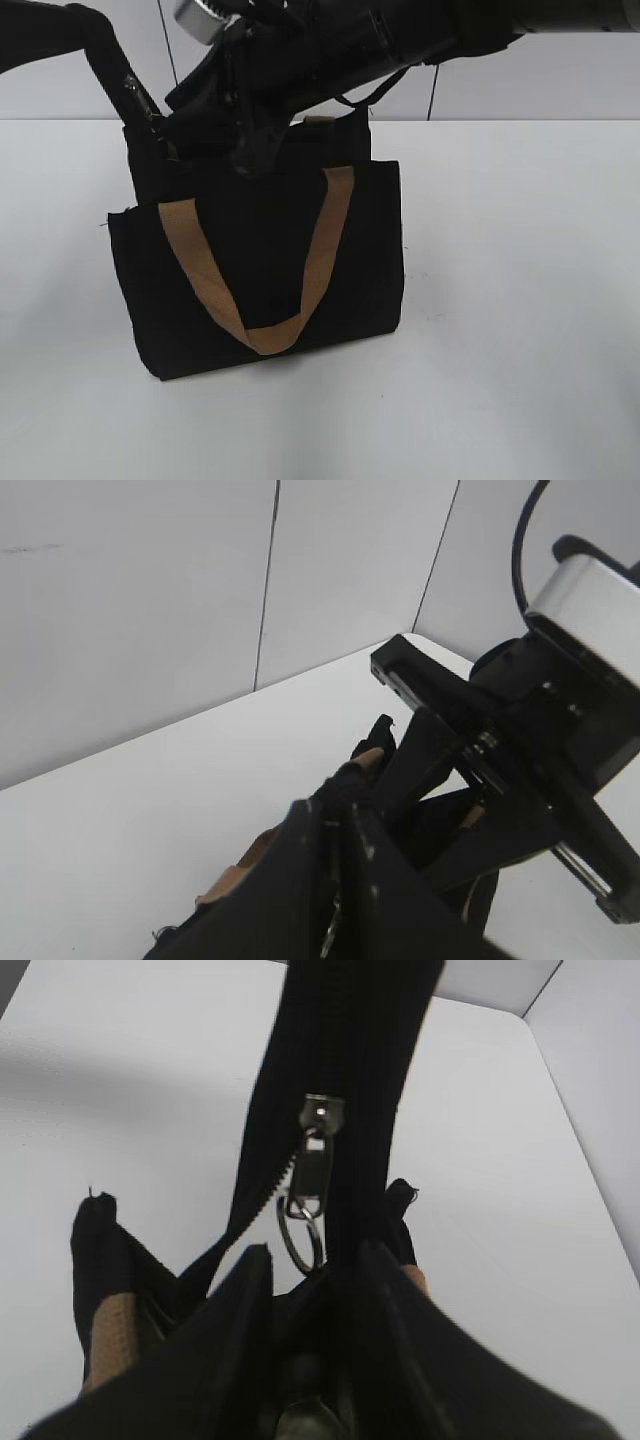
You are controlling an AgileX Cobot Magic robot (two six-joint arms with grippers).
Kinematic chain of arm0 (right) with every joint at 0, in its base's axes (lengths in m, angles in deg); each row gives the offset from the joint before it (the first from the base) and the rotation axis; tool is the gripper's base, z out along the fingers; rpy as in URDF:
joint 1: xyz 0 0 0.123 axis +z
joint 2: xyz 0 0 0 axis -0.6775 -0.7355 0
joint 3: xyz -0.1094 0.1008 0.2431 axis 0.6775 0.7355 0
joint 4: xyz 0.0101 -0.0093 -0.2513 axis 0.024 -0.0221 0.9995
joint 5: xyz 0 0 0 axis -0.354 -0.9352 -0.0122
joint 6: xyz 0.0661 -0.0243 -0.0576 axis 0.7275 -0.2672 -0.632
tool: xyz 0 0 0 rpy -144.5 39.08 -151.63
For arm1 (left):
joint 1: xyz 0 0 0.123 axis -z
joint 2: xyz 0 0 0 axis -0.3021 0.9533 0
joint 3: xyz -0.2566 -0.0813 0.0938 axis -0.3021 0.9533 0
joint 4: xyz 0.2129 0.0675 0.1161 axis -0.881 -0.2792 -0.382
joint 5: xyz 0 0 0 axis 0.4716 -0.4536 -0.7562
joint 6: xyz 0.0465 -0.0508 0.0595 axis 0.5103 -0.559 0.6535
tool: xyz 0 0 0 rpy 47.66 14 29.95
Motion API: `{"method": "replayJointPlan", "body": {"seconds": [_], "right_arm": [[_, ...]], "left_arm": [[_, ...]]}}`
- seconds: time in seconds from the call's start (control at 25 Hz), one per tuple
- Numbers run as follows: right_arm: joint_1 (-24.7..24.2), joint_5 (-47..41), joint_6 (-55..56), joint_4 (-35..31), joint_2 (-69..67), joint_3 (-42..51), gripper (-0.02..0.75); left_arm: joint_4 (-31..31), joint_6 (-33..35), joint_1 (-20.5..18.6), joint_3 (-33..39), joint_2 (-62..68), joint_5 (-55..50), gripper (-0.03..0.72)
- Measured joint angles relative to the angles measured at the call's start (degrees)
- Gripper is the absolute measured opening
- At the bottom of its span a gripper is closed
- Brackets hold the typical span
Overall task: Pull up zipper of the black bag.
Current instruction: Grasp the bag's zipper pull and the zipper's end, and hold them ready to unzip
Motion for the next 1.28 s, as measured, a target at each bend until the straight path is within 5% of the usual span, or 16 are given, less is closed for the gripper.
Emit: {"method": "replayJointPlan", "body": {"seconds": [0.88, 1.28], "right_arm": [[0.0, -1.72, -3.8, -4.01, -1.53, 0.0, 0.228], [0.0, 0.16, -3.8, -4.63, -1.53, 0.0, -0.001]], "left_arm": [[-0.1, 0.0, 0.0, 0.0, 0.0, -0.35, 0.025], [-0.16, 0.0, 0.0, 0.0, 0.0, -0.35, 0.025]]}}
